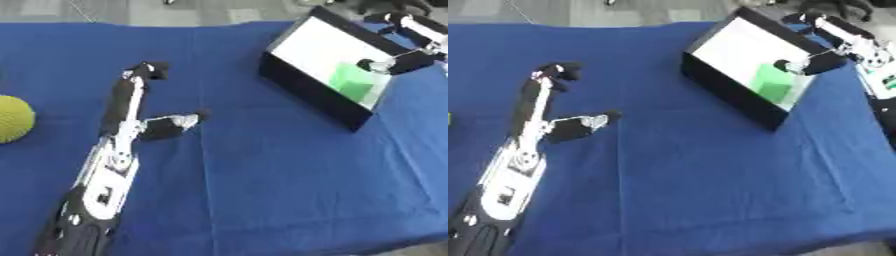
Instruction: Pick up the objects with one hand, pass them to the other hand, and then place them into the box on the other side of the table.
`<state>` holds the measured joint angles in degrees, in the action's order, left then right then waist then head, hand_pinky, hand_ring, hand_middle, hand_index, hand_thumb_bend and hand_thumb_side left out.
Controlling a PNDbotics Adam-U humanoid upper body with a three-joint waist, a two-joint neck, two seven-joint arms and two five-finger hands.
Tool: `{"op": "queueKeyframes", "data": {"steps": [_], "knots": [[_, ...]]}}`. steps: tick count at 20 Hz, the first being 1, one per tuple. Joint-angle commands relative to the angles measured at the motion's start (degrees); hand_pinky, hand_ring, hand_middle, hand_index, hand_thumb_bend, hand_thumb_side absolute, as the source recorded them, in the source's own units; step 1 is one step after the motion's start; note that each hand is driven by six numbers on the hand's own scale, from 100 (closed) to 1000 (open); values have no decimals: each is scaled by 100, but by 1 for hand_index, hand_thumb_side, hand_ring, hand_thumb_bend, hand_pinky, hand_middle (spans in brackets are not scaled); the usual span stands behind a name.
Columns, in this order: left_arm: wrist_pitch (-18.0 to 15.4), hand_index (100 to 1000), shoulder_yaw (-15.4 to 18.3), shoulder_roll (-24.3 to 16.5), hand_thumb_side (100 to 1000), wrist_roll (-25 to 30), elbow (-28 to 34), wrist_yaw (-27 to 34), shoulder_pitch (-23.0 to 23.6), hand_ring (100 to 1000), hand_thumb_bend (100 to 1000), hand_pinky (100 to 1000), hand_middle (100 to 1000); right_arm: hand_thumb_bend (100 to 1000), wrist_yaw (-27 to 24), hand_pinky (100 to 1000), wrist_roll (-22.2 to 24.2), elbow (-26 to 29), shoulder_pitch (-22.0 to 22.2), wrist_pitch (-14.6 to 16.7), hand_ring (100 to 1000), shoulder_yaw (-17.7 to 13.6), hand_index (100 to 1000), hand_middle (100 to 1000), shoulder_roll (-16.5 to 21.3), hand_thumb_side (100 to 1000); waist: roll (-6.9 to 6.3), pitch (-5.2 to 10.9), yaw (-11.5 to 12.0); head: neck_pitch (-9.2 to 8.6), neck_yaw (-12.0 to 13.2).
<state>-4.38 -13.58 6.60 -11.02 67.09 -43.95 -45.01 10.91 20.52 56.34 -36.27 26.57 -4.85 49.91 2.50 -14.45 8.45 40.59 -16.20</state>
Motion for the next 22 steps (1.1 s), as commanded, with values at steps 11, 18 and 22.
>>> {"op": "queueKeyframes", "data": {"steps": [11, 18, 22], "knots": [[154, 773, 98, -154, 382, -11, 191, 35, -117, 699, 792, 625, 592, 100, -2487, 901, 12, 1348, 47, -1064, 1000, -365, 882, 897, 458, 208, -89, 232, -3, -78, 164], [469, 766, 278, -639, 376, 339, 525, 70, -331, 689, 789, 633, 591, 100, -3869, 909, -88, 2075, 405, -1418, 1000, -685, 902, 903, 800, 459, -143, 279, 24, -44, 248], [613, 770, 341, -992, 438, 571, 704, 136, -480, 705, 616, 650, 605, 100, -4112, 900, 151, 2058, 513, -1482, 1000, -832, 878, 881, 872, 242, -169, 286, 44, -29, 283]]}}
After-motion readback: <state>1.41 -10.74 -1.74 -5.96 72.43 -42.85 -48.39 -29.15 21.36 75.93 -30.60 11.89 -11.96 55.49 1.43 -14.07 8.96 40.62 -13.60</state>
